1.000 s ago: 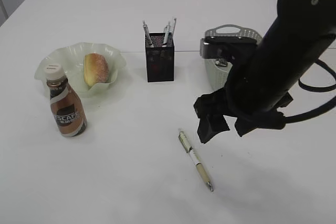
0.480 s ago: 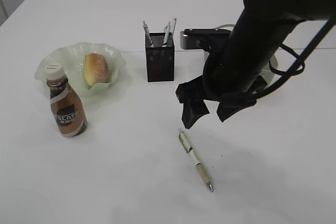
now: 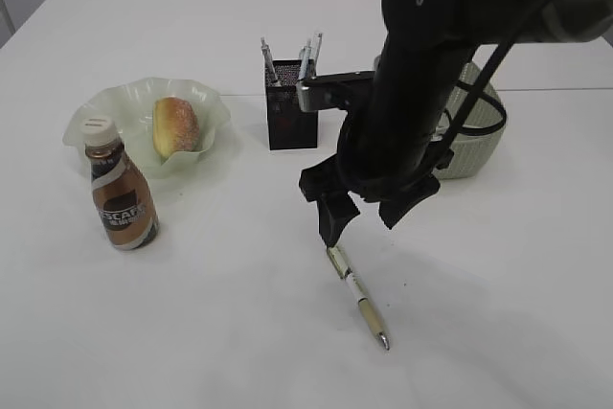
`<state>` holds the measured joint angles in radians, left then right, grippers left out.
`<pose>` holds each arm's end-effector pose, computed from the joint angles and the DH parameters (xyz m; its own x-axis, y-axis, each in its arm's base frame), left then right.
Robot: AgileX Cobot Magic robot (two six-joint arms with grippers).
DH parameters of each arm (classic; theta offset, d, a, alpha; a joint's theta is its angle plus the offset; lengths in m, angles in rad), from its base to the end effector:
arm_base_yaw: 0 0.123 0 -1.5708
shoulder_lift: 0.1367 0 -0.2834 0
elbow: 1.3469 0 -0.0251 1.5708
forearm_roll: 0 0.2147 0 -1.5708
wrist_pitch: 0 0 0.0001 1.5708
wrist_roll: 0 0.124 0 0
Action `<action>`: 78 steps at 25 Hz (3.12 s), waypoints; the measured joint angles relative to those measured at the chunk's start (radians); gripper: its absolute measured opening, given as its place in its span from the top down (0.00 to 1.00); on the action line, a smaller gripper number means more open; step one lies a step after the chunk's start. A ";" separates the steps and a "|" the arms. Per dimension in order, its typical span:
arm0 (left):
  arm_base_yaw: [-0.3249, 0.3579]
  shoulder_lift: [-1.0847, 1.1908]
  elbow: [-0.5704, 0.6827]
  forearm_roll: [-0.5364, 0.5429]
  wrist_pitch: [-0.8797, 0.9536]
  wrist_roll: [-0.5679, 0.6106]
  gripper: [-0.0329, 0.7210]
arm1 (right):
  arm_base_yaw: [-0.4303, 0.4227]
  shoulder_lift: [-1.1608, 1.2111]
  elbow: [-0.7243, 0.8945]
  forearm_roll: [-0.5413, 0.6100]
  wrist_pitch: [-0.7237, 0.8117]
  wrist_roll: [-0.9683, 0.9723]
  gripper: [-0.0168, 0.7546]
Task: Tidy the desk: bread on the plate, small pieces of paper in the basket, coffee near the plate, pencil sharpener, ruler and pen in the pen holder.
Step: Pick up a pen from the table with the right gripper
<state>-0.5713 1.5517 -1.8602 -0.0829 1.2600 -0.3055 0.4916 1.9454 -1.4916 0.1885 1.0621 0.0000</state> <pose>0.2487 -0.1715 0.4163 -0.7938 0.1252 -0.5952 0.3429 0.9004 -0.2678 0.3133 0.1908 0.1957 -0.9130 -0.3854 -0.1336 -0.4045 0.8977 0.1749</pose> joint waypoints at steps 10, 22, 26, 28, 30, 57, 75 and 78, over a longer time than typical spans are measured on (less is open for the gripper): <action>0.000 0.000 0.000 0.000 0.000 0.010 0.56 | 0.052 0.053 -0.002 -0.107 0.020 0.000 0.22; 0.000 0.000 0.000 0.000 0.000 0.012 0.57 | 0.052 0.070 -0.004 -0.158 0.005 0.000 0.22; 0.000 0.000 0.000 0.002 0.000 0.012 0.57 | 0.052 0.099 -0.004 -0.154 -0.006 0.029 0.22; 0.000 0.000 0.000 0.004 0.000 0.012 0.57 | 0.052 0.108 -0.004 -0.154 -0.015 0.035 0.22; 0.000 0.000 0.000 0.010 0.000 0.012 0.57 | 0.052 0.119 -0.004 -0.149 -0.028 0.042 0.22; 0.000 0.000 0.000 0.016 0.000 0.012 0.57 | 0.045 0.182 -0.008 -0.130 -0.148 0.089 0.22; 0.000 0.000 0.000 0.001 0.000 0.012 0.57 | 0.045 0.268 -0.136 -0.126 0.016 0.089 0.22; 0.000 0.000 0.000 -0.001 0.000 0.012 0.57 | 0.045 0.268 -0.136 -0.126 0.037 0.089 0.22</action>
<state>-0.5713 1.5517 -1.8602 -0.0839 1.2600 -0.2933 0.5361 2.2135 -1.6275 0.0622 1.0996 0.0891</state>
